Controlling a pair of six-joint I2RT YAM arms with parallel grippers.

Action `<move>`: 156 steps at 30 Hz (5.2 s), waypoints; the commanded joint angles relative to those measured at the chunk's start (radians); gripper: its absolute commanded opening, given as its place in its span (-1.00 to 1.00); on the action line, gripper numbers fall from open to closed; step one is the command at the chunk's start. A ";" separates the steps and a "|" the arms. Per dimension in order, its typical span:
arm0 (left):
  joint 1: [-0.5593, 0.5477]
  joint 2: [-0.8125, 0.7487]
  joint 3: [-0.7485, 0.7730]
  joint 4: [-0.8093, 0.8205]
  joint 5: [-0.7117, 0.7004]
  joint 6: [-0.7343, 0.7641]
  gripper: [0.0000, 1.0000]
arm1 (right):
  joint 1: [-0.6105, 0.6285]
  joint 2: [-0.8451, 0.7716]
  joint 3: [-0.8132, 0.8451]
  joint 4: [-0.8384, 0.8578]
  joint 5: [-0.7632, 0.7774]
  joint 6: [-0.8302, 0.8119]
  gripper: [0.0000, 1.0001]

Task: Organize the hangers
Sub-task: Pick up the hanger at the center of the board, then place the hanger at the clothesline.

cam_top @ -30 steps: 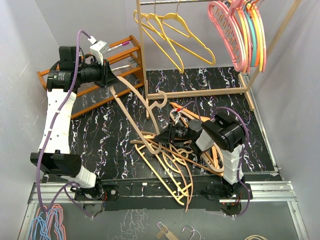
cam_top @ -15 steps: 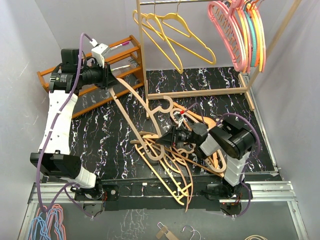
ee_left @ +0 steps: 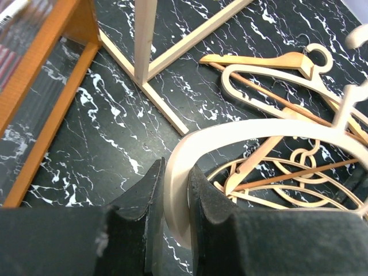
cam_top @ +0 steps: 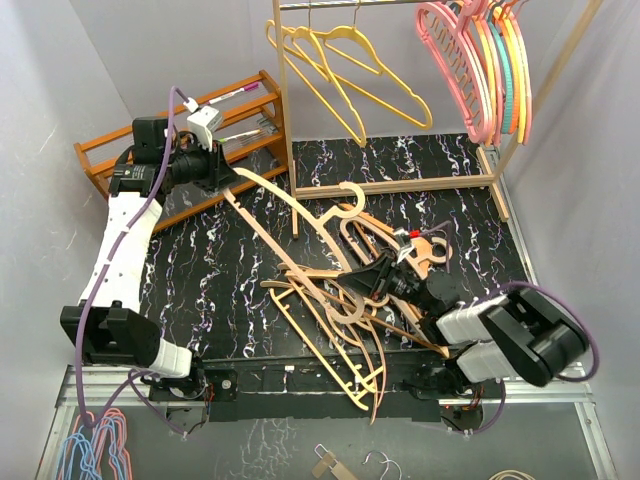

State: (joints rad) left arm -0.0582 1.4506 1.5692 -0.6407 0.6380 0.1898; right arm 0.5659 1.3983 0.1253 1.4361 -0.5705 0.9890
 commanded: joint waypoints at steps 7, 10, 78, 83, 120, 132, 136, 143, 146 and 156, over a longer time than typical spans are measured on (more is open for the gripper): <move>0.006 -0.031 -0.027 0.156 -0.126 -0.059 -1.00 | -0.005 -0.312 0.026 -0.007 0.089 -0.001 -0.84; 0.004 -0.024 -0.036 0.159 -0.116 -0.066 -1.00 | -0.006 -0.422 0.036 -0.125 0.145 -0.026 -0.84; 0.004 -0.076 -0.207 0.007 -0.064 -0.020 0.95 | 0.001 -0.182 1.396 -1.441 0.777 -1.028 -0.84; 0.004 -0.073 -0.209 0.008 -0.059 -0.021 0.95 | 0.001 -0.197 1.385 -1.418 0.929 -1.057 -0.84; 0.004 -0.078 -0.245 0.020 -0.064 -0.020 0.95 | -0.145 0.192 1.902 -1.846 0.514 -0.957 -0.84; 0.004 -0.078 -0.256 0.024 -0.062 -0.017 0.95 | -0.203 0.266 1.945 -1.844 0.412 -0.893 -0.84; 0.003 -0.050 -0.242 0.005 -0.050 -0.008 0.95 | -0.203 0.252 1.910 -1.848 0.387 -0.887 -0.51; -0.015 0.057 -0.159 -0.056 -0.053 0.018 0.95 | -0.208 0.175 1.825 -1.820 0.430 -0.909 -0.66; -0.033 0.069 -0.158 -0.054 -0.059 0.019 0.95 | -0.213 0.190 1.843 -1.815 0.446 -0.912 -0.84; -0.036 0.049 -0.182 -0.050 -0.098 0.030 0.95 | -0.218 0.248 1.920 -1.757 0.460 -0.878 -0.84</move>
State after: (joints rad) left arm -0.0948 1.5337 1.3727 -0.6716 0.5495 0.2050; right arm 0.3580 1.6318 1.9472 -0.4389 -0.1482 0.0837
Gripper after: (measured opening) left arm 0.973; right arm 0.119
